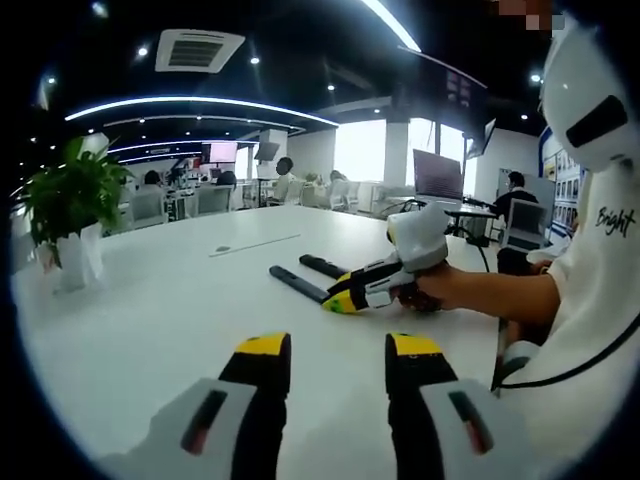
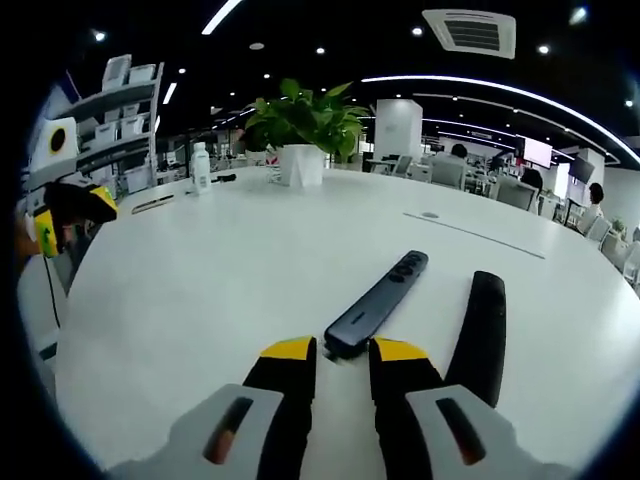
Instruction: Pflip the remote and laser pointer to the front side, press the buttons, and align them neatly on the table
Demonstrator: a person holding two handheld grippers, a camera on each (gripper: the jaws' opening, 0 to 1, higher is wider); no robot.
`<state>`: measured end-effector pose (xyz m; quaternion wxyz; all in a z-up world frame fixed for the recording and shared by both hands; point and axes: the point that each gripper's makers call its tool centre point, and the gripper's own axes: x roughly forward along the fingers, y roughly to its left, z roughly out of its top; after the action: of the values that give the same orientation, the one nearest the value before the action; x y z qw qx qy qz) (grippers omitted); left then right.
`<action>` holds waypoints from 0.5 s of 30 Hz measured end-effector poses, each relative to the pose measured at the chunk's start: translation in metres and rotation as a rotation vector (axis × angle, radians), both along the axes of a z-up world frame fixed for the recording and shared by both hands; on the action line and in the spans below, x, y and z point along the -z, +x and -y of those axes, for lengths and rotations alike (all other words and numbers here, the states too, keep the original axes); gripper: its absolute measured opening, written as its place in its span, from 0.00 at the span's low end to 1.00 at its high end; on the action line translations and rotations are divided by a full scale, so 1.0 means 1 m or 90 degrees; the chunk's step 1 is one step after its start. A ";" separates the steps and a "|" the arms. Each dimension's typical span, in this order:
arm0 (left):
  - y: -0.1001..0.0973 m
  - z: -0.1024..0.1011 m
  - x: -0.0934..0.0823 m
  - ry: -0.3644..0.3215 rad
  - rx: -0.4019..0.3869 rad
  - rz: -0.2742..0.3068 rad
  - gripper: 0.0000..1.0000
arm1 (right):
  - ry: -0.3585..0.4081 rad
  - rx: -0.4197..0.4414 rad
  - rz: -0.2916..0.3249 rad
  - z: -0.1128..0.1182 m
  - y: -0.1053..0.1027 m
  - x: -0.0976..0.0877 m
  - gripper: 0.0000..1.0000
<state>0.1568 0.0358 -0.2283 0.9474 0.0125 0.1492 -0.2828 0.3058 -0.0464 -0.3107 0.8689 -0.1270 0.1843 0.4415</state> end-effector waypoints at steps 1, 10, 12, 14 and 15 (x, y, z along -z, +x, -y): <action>0.000 0.000 0.000 0.000 -0.001 0.000 0.39 | 0.001 0.001 -0.002 0.000 0.000 0.000 0.25; 0.000 0.000 0.001 0.000 0.000 -0.001 0.39 | 0.008 -0.002 0.010 0.006 -0.005 -0.009 0.29; 0.001 0.000 0.000 -0.002 0.000 0.001 0.39 | 0.023 -0.006 0.014 0.006 -0.006 -0.016 0.31; 0.002 0.000 -0.002 -0.005 0.001 0.003 0.39 | 0.038 -0.010 0.013 0.007 -0.006 -0.022 0.32; 0.002 0.000 -0.003 -0.006 0.001 0.005 0.39 | 0.040 -0.008 0.010 0.008 -0.006 -0.023 0.33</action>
<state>0.1588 0.0356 -0.2257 0.9479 0.0093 0.1444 -0.2839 0.3000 -0.0549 -0.2875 0.8711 -0.1043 0.1627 0.4515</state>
